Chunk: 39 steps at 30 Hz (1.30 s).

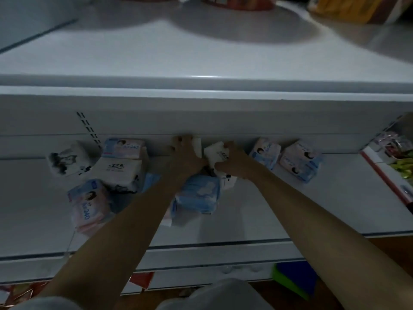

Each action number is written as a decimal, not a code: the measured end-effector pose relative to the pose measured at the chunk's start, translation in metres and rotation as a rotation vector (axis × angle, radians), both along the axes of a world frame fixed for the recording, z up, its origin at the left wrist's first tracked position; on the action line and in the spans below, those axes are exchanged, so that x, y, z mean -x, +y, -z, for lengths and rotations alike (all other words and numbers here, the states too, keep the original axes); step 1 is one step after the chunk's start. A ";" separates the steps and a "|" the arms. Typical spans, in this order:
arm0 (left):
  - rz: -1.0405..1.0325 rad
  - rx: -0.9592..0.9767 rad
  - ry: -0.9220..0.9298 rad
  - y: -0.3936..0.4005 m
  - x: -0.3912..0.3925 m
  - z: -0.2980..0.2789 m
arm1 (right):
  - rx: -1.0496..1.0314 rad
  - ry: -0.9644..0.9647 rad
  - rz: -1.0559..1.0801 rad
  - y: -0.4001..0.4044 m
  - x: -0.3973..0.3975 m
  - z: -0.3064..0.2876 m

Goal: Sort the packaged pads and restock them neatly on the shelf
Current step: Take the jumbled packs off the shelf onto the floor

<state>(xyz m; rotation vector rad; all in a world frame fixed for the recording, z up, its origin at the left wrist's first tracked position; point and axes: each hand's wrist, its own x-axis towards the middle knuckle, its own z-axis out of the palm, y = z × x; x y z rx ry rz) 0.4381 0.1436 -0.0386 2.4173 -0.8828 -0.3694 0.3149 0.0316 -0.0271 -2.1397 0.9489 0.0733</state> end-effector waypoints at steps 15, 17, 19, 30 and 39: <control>-0.049 0.123 0.042 -0.002 -0.009 -0.019 | 0.254 -0.319 -0.057 0.007 0.010 -0.011; -0.116 0.163 -0.021 0.006 -0.002 -0.039 | 0.226 -0.399 -0.101 0.005 0.017 -0.031; -0.184 0.202 -0.079 0.016 0.010 -0.060 | 0.197 -0.461 -0.135 0.002 0.029 -0.050; -0.563 0.234 -0.236 0.135 0.152 -0.102 | 0.029 -0.534 -0.410 0.037 0.089 -0.102; -1.058 0.107 -0.169 0.275 0.256 -0.078 | -0.018 -0.415 -0.791 0.170 0.110 -0.090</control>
